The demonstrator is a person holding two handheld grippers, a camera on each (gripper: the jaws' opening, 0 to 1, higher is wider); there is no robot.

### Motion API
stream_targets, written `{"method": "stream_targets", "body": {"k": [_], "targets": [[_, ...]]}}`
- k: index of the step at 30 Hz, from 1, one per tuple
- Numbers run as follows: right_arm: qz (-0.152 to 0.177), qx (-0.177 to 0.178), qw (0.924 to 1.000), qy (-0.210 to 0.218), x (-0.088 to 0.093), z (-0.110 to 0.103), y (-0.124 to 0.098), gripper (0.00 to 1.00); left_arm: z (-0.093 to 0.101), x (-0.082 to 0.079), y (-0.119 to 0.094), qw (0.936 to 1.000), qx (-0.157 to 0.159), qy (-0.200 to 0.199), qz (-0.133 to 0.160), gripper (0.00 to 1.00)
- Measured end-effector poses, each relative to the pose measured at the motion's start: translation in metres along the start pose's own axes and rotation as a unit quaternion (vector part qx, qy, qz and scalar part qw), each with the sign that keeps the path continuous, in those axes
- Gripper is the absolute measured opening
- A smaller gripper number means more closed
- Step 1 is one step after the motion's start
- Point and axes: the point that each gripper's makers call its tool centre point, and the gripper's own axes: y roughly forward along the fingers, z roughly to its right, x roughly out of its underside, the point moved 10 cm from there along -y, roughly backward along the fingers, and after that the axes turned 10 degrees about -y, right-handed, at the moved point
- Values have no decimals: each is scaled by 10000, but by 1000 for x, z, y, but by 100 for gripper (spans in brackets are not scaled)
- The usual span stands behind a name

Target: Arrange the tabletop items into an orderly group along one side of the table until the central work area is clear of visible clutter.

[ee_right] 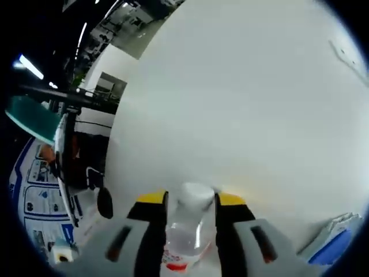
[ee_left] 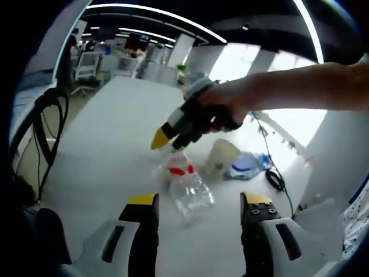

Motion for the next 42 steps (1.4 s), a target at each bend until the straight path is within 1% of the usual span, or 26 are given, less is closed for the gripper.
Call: {"method": "stream_targets", "body": {"k": [1, 2, 3, 7, 14, 19, 25, 29, 30, 34, 36, 37, 40, 42], "targets": [[-6, 31, 10000, -34, 1, -1, 0, 25, 0, 0, 0, 10000, 7, -3, 9, 53], [-43, 42, 9999, -84, 4, -2, 1, 24, 0, 1, 0, 10000, 15, -13, 12, 53], [28, 34, 10000, -18, 3, -3, 2, 23, -1, 1, 0, 10000, 16, -17, 18, 53], [141, -10, 9997, 184, 4, -1, 3, 21, -2, 1, 2, 10000, 23, -25, 14, 53], [231, 54, 9993, 301, 4, -1, 2, 20, -3, 0, 2, 10000, 23, -40, 43, 52], [275, 93, 9992, 271, 6, -3, -4, 20, -3, 0, 2, 10000, 29, -41, 49, 52], [404, 156, 9991, 13, 10, -9, -14, 20, -2, -1, 3, 10000, 67, -51, 42, 53], [538, 167, 9984, -83, 13, -12, -21, 20, -5, -8, 4, 9998, 121, -94, 81, 53], [648, 171, 9976, -151, 14, -14, -25, 20, -5, -11, 6, 9998, 138, -76, 83, 53], [837, 142, 9961, -252, 17, -16, -31, 19, -9, -23, 16, 9997, 228, -54, 99, 54], [922, 167, 9951, -311, 19, -18, -35, 19, -13, -31, 24, 9994, 287, -113, 133, 54], [1019, 173, 9939, -389, 21, -20, -38, 19, -14, -35, 29, 9992, 352, -146, 127, 55], [1119, 162, 9923, -514, 24, -24, -44, 19, -19, -43, 43, 9989, 429, -170, 89, 55], [1247, 164, 9903, -594, 26, -27, -48, 19, -22, -46, 53, 9986, 493, -189, -33, 56]]}}
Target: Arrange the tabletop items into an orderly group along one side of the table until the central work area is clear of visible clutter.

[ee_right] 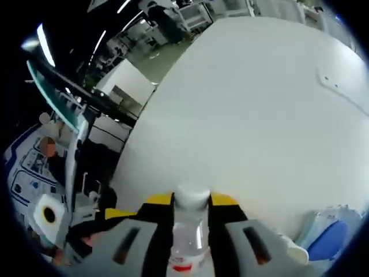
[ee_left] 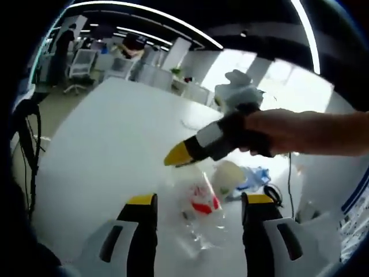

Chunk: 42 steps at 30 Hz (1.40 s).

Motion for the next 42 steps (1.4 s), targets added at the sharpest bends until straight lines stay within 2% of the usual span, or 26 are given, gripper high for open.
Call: {"method": "stream_targets", "body": {"k": [6, 11, 13, 16, 19, 24, 26, 27, 31, 36, 42], "targets": [[305, -31, 9991, -281, 5, -8, -14, 19, -6, 4, 22, 9981, 359, -23, -498, 58], [409, -50, 9985, -371, 9, -11, -21, 19, -10, 10, 32, 9960, 540, -78, -705, 60], [469, -60, 9981, -397, 11, -12, -23, 19, -9, 12, 38, 9940, 724, -214, -787, 59], [526, -57, 9975, -463, 13, -14, -26, 19, -8, 13, 43, 9921, 841, -131, -919, 57], [586, -73, 9969, -529, 16, -17, -31, 19, -7, 15, 47, 9887, 957, -39, -1151, 53], [641, -83, 9957, -659, 19, -21, -36, 19, -4, 15, 50, 9841, 1140, 78, -1356, 47], [682, -102, 9956, -631, 21, -21, -38, 19, -1, 15, 49, 9791, 1378, 113, -1492, 40], [682, -98, 9957, -624, 21, -21, -39, 19, -1, 15, 50, 9809, 1268, 124, -1473, 40], [743, -130, 9956, -562, 24, -20, -43, 19, 0, 15, 50, 9789, 1349, 166, -1527, 38], [883, -151, 9949, -469, 25, -18, -51, 19, 5, 10, 50, 9777, 1341, 524, -1531, 37], [1110, -61, 9909, -752, 23, -21, -61, 19, 8, 0, 54, 9757, 1308, 931, -1491, 37]]}}
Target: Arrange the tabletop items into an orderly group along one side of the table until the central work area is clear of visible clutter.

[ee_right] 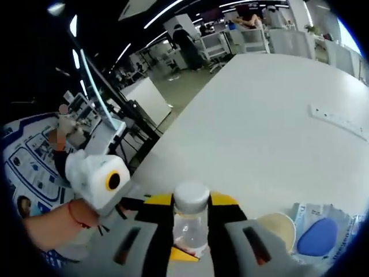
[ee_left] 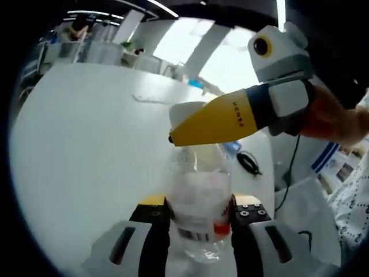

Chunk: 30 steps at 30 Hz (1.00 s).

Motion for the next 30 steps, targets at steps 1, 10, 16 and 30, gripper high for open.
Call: {"method": "stream_targets", "body": {"k": [1, 10, 16, 30], "targets": [[63, 17, 10000, -39, -1, 0, -2, 19, 0, -3, 1, 9999, -22, 109, 16, 37], [820, 191, 9956, -421, -12, 5, -20, 19, -1, -29, 6, 9944, 12, 943, 480, 37], [1216, 475, 9876, -873, -14, 6, -26, 19, -5, -40, 12, 9858, 36, 1530, 690, 37], [1849, 1109, 9574, -1918, 0, -4, -27, 19, -7, -42, 21, 9714, 156, 2127, 1046, 37]]}}
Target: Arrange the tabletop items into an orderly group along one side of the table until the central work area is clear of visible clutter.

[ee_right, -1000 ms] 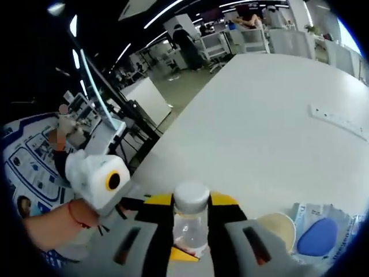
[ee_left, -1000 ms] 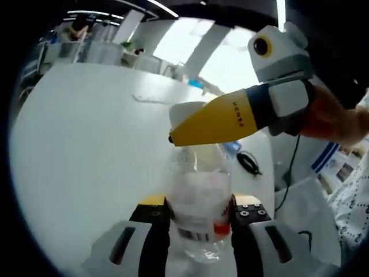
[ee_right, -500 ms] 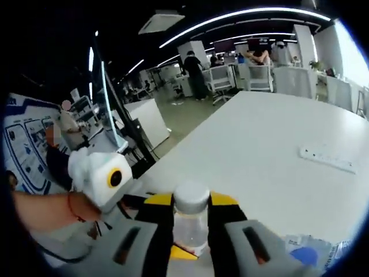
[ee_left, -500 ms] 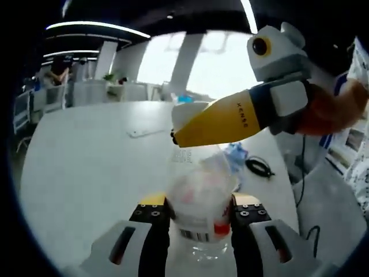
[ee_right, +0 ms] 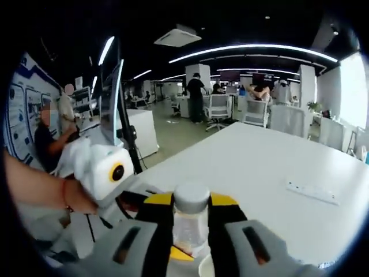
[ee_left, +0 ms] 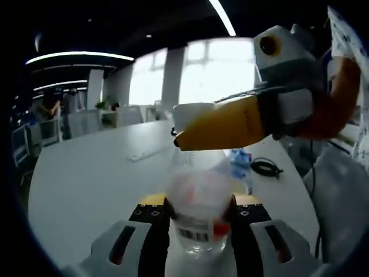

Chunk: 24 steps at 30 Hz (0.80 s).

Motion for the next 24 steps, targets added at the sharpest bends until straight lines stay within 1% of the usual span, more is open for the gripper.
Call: {"method": "stream_targets", "body": {"k": [2, 4, 5, 7, 12, 14, 17, 18, 19, 23, 24], "targets": [[20, 47, 10000, -2, 1, -2, 0, 19, 0, 0, 0, 10000, -7, 95, 17, 37], [71, 125, 9998, -101, 1, -4, -1, 19, 0, 0, 0, 9999, -10, 143, 53, 37], [119, 163, 9994, -292, 1, -5, -2, 19, 0, 1, 0, 9998, 4, 179, 72, 37], [122, 198, 9993, -280, 4, -8, -2, 19, -1, 2, 0, 9997, 1, 241, 62, 37], [75, 254, 9985, -477, 11, -12, -1, 19, -2, 8, 1, 9997, 50, 256, -28, 37], [17, 289, 9988, -385, 14, -13, -1, 19, -1, 11, 1, 9995, 43, 292, -109, 37], [3, 290, 9983, -511, 18, -16, -1, 20, -2, 14, 2, 9995, 65, 254, -148, 37], [20, 300, 9978, -590, 18, -15, -2, 20, -1, 13, 2, 9996, 55, 249, -88, 37], [8, 302, 9980, -547, 18, -15, -3, 20, -1, 14, 1, 9997, 51, 215, -93, 37], [1, 337, 9977, -587, 19, -16, -3, 20, 1, 14, 1, 9999, 41, 133, -75, 37], [1, 358, 9976, -599, 19, -16, -4, 20, 1, 13, 0, 9999, 57, 96, -32, 38]]}}
